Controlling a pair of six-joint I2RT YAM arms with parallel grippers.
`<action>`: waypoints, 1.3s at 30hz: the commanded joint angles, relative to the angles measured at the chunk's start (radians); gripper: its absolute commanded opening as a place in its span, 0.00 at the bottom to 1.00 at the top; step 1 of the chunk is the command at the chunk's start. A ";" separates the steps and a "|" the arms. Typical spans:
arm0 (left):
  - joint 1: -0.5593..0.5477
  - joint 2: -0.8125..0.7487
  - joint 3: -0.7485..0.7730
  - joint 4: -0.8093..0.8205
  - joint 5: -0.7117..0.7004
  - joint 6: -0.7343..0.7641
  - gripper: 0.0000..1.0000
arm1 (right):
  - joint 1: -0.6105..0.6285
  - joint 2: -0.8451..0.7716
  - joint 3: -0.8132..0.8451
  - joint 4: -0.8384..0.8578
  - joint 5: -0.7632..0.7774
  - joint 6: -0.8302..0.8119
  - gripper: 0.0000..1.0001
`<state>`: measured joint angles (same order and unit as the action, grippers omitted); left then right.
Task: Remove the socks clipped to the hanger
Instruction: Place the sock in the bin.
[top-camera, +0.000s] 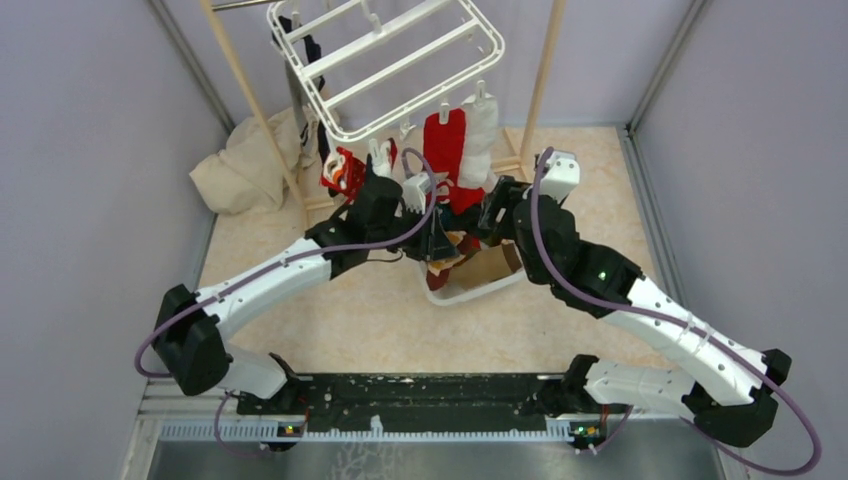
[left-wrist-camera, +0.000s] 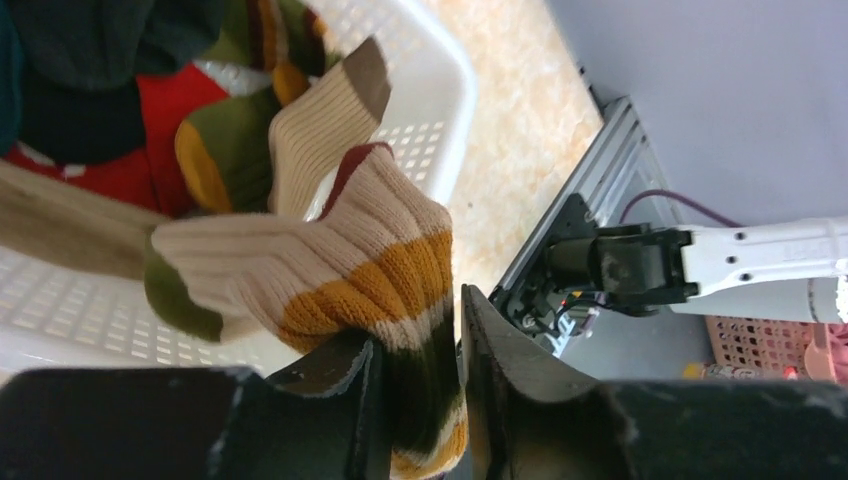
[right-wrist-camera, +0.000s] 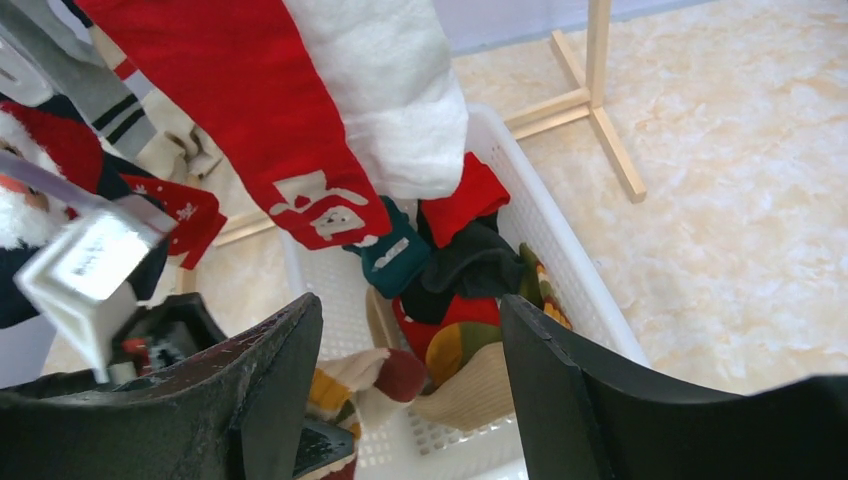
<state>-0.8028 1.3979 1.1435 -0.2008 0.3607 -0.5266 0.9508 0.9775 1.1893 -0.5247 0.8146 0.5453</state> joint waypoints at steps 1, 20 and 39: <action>-0.012 0.038 -0.066 0.120 0.016 -0.013 0.39 | -0.016 -0.032 -0.014 0.022 -0.022 0.015 0.67; -0.025 0.041 -0.017 0.008 -0.116 0.105 0.98 | -0.042 0.000 -0.071 0.018 -0.084 0.030 0.69; -0.030 -0.449 -0.049 -0.344 -0.375 0.078 0.99 | -0.103 0.031 -0.137 0.059 -0.284 -0.020 0.69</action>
<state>-0.8288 0.9802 1.1351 -0.4511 0.0540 -0.4290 0.8597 1.0172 1.0470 -0.5129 0.5884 0.5510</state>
